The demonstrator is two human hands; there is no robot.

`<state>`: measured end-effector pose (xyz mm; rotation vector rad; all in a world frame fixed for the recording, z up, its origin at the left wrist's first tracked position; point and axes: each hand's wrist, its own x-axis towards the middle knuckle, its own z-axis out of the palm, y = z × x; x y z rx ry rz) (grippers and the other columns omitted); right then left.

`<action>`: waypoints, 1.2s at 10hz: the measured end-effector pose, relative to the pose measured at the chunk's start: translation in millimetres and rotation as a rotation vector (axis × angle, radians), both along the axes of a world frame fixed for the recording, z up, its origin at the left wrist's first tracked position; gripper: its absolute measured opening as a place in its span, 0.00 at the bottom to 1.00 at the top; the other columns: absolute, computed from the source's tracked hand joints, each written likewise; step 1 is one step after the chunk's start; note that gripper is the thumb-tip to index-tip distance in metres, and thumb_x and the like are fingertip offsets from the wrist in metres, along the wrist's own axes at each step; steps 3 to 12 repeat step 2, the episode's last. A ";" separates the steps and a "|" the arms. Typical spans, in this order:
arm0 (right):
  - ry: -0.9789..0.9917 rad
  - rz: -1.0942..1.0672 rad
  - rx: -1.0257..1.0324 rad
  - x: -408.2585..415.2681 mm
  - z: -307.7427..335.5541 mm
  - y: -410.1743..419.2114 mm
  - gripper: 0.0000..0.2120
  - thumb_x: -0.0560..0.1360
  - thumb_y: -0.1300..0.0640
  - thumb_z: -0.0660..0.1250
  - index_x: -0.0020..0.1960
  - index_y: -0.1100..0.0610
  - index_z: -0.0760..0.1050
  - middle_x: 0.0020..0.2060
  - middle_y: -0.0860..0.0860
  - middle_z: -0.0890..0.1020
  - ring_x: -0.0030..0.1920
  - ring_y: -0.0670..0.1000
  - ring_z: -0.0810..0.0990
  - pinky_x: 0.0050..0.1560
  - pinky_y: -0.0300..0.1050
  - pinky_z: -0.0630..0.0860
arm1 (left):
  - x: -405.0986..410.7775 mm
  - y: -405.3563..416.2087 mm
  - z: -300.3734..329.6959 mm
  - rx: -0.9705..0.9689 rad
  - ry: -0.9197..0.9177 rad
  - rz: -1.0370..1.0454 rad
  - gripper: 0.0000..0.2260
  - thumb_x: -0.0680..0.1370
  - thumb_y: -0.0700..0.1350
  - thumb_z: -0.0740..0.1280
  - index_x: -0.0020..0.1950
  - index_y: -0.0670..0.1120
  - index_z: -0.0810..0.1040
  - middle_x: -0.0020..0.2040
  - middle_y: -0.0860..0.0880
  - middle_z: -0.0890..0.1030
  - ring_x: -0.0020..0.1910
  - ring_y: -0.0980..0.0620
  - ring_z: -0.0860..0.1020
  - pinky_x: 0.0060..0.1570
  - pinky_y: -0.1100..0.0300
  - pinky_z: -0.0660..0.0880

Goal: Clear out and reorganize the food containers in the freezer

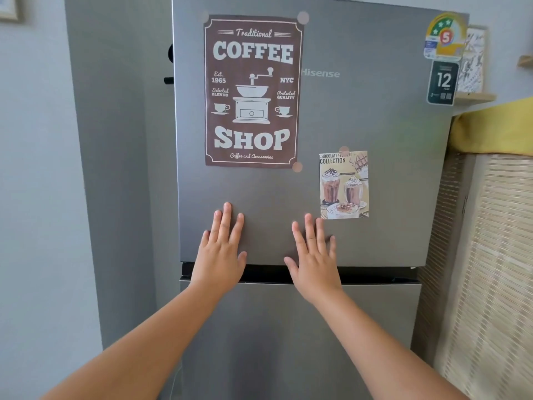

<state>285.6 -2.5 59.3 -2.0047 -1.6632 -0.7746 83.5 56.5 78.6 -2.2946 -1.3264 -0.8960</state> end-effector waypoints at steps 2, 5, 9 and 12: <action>0.287 0.133 -0.047 -9.9 -36.4 -39.4 0.33 0.79 0.38 0.46 0.76 0.51 0.36 0.73 0.47 0.32 0.75 0.48 0.33 0.73 0.55 0.36 | -4.7 -44.0 -34.1 -0.226 -0.061 0.044 0.33 0.79 0.55 0.56 0.77 0.49 0.41 0.77 0.46 0.38 0.77 0.46 0.43 0.73 0.47 0.49; 0.287 0.133 -0.047 -9.9 -36.4 -39.4 0.33 0.79 0.38 0.46 0.76 0.51 0.36 0.73 0.47 0.32 0.75 0.48 0.33 0.73 0.55 0.36 | -4.7 -44.0 -34.1 -0.226 -0.061 0.044 0.33 0.79 0.55 0.56 0.77 0.49 0.41 0.77 0.46 0.38 0.77 0.46 0.43 0.73 0.47 0.49; 0.287 0.133 -0.047 -9.9 -36.4 -39.4 0.33 0.79 0.38 0.46 0.76 0.51 0.36 0.73 0.47 0.32 0.75 0.48 0.33 0.73 0.55 0.36 | -4.7 -44.0 -34.1 -0.226 -0.061 0.044 0.33 0.79 0.55 0.56 0.77 0.49 0.41 0.77 0.46 0.38 0.77 0.46 0.43 0.73 0.47 0.49; 0.287 0.133 -0.047 -9.9 -36.4 -39.4 0.33 0.79 0.38 0.46 0.76 0.51 0.36 0.73 0.47 0.32 0.75 0.48 0.33 0.73 0.55 0.36 | -4.7 -44.0 -34.1 -0.226 -0.061 0.044 0.33 0.79 0.55 0.56 0.77 0.49 0.41 0.77 0.46 0.38 0.77 0.46 0.43 0.73 0.47 0.49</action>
